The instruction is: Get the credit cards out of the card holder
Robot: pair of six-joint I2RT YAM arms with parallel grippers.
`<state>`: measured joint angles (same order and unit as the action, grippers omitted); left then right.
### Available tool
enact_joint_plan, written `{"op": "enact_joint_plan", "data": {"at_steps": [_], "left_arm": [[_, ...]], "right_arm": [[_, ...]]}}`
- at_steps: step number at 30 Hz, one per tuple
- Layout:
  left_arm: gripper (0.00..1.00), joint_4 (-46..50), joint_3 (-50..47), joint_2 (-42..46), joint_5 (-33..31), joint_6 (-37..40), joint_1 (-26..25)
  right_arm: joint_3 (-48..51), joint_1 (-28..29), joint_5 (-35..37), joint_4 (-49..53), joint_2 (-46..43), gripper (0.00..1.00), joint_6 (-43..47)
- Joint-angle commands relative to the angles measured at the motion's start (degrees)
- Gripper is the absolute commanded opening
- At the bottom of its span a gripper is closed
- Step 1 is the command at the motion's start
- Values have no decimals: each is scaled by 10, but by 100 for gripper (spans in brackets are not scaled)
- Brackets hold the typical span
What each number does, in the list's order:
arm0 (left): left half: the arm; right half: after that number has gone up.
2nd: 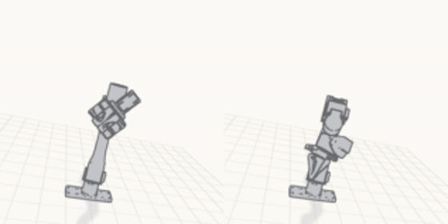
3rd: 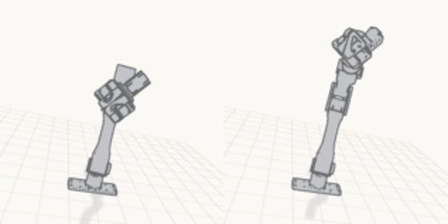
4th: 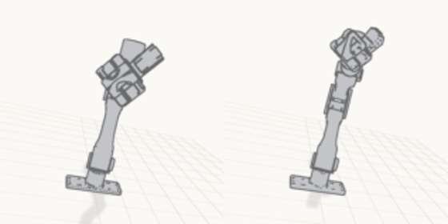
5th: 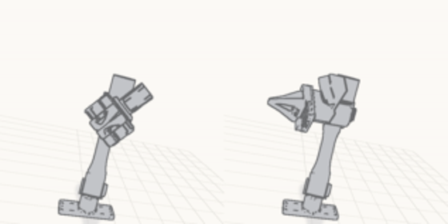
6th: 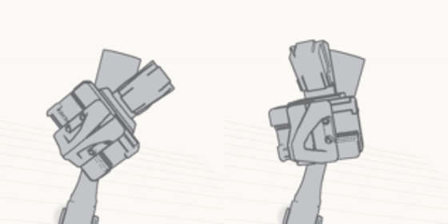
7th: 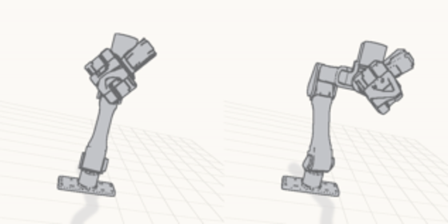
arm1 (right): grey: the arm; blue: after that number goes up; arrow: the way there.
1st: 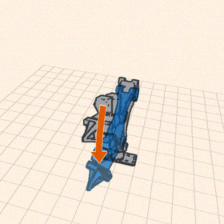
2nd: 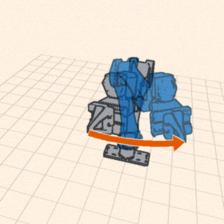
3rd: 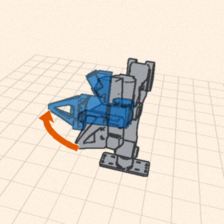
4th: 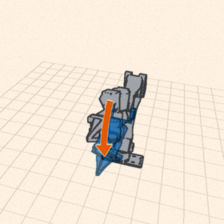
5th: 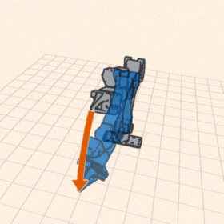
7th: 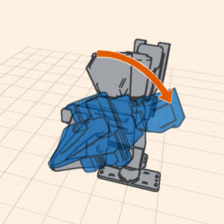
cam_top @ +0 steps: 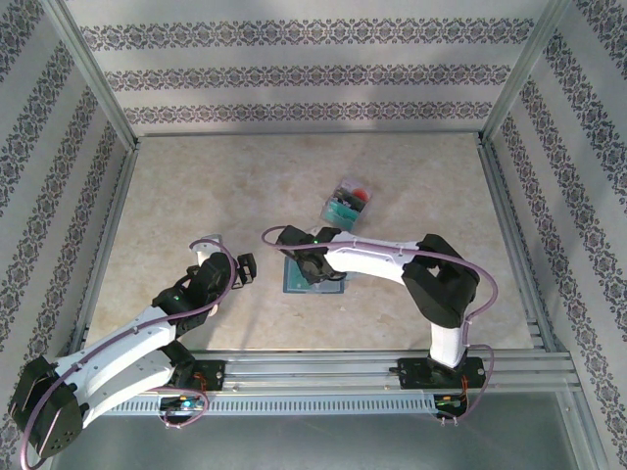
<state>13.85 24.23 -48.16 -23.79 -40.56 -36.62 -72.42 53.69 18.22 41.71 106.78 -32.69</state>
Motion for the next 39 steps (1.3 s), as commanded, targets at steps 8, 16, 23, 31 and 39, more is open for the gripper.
{"op": "enact_joint_plan", "data": {"at_steps": [8, 16, 23, 31, 39], "left_arm": [[99, -16, 34, -29, 58, 40, 10], [78, -83, 53, -105, 180, 56, 8], [66, -132, 61, -183, 255, 50, -13], [54, -190, 75, -266, 298, 43, -46], [49, -236, 94, -346, 327, 28, -82]], "right_arm": [[56, -17, 8, -7, -47, 46, -28], [106, -32, -28, -52, -68, 43, -42], [136, -50, -57, -80, -87, 43, -46], [158, -67, -67, -96, -101, 42, -46], [177, -87, -64, -100, -113, 42, -38]]}}
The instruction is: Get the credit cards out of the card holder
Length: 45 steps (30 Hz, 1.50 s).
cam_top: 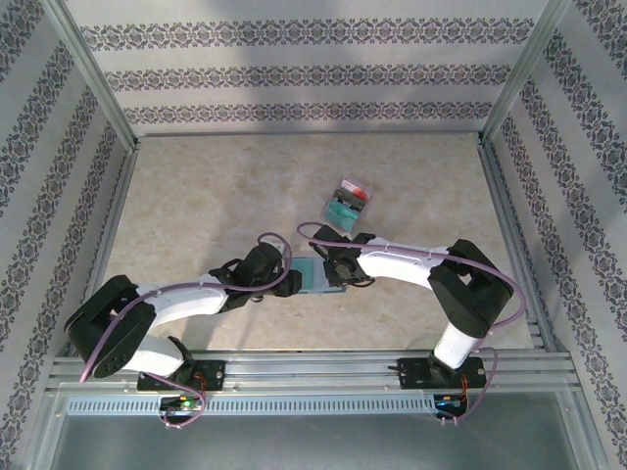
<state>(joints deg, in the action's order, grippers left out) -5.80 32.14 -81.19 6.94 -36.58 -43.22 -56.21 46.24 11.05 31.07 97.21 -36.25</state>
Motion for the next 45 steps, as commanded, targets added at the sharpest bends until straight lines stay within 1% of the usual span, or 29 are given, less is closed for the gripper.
{"op": "enact_joint_plan", "data": {"at_steps": [1, 5, 7, 11, 15, 19, 23, 27, 30, 34, 45], "left_arm": [[49, -43, 17, -20, 22, -14, -19], [48, -52, 19, -26, 16, -19, -26], [48, -51, 16, -17, 3, -20, -26], [45, -35, 13, 14, -33, -15, -26], [41, -18, 18, 29, -58, -14, -26], [40, -12, 23, 16, -63, -16, -26], [34, -14, 28, -6, -66, -21, -26], [31, -20, 32, -19, -71, -23, -26], [28, -20, 33, -28, -80, -25, -25], [25, -19, 36, -42, -87, -29, -22], [17, -32, 41, -76, -73, -36, -14]], "right_arm": [[17, -16, 8, 7, -22, 42, -2], [29, -35, 9, 12, -56, 42, 1], [33, -39, 13, 16, -80, 42, 0], [40, -40, 5, 14, -132, 42, -5], [53, -40, -30, -18, -174, 43, -14], [70, -40, -86, -75, -188, 43, -29], [77, -41, -123, -115, -175, 42, -46], [80, -41, -160, -156, -150, 39, -58], [74, -41, -169, -163, -126, 35, -64], [61, -37, -178, -166, -95, 32, -69], [38, -26, -209, -193, -35, 31, -79]]}}
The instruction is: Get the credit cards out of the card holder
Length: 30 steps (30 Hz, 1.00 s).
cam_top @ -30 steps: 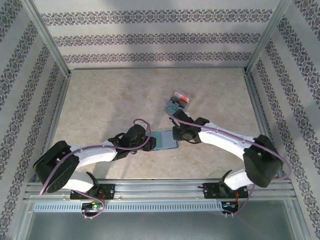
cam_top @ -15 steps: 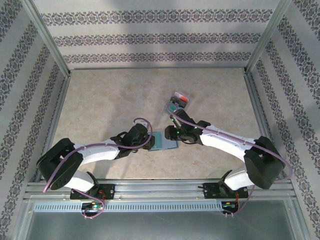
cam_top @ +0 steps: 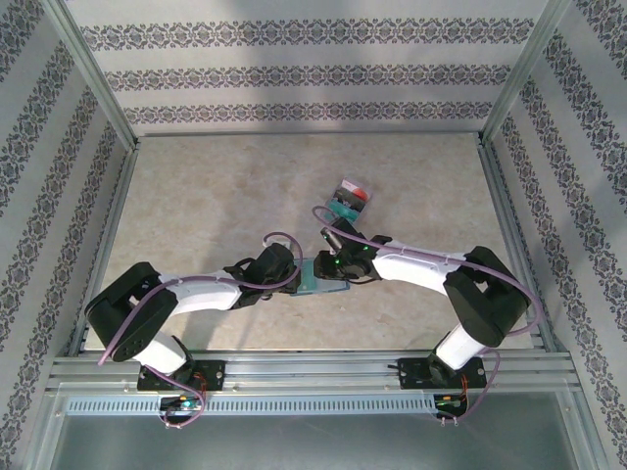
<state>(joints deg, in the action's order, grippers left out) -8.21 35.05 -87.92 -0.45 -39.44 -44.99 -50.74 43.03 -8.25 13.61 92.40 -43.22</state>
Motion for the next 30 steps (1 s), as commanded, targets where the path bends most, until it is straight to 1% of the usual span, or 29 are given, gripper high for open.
{"op": "enact_joint_plan", "data": {"at_steps": [1, 5, 22, 30], "left_arm": [[17, -9, 11, -9, 1, -8, 3], [16, -10, 8, -11, 3, -10, 5], [15, -19, 4, -23, 11, -10, 8], [15, -14, 12, -29, 17, -11, 8]], "right_arm": [[-17, 6, -18, -21, 17, 31, -9], [-20, 6, -26, -29, 28, 31, -10], [-17, 2, -34, -38, 43, 31, -26], [1, -4, -50, -69, 40, 31, -36]]}}
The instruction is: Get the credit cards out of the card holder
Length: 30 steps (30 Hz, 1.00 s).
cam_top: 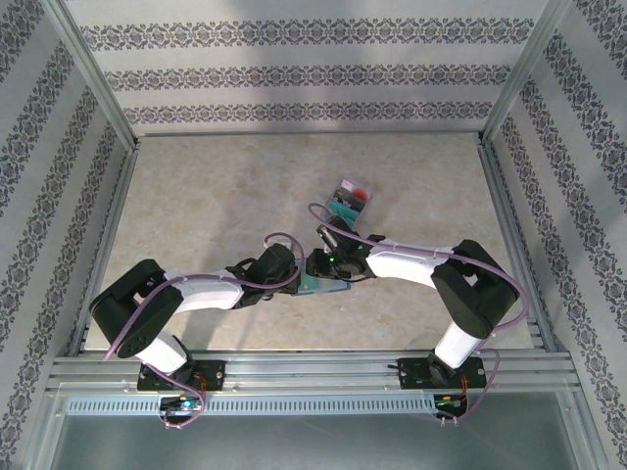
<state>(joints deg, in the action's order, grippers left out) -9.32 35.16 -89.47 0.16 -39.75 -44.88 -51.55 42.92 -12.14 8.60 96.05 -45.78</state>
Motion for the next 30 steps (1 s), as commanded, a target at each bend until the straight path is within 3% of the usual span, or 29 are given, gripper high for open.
{"op": "enact_joint_plan", "data": {"at_steps": [1, 20, 30], "left_arm": [[14, -3, 10, -13, 11, -8, 7], [12, -4, 9, -19, 9, -11, 7], [10, -5, 6, -18, 9, -13, 7]], "right_arm": [[11, -4, -12, -21, 4, 30, -10], [32, -14, -36, -59, 27, 30, -18], [44, -15, -57, -83, -9, 27, -19]]}}
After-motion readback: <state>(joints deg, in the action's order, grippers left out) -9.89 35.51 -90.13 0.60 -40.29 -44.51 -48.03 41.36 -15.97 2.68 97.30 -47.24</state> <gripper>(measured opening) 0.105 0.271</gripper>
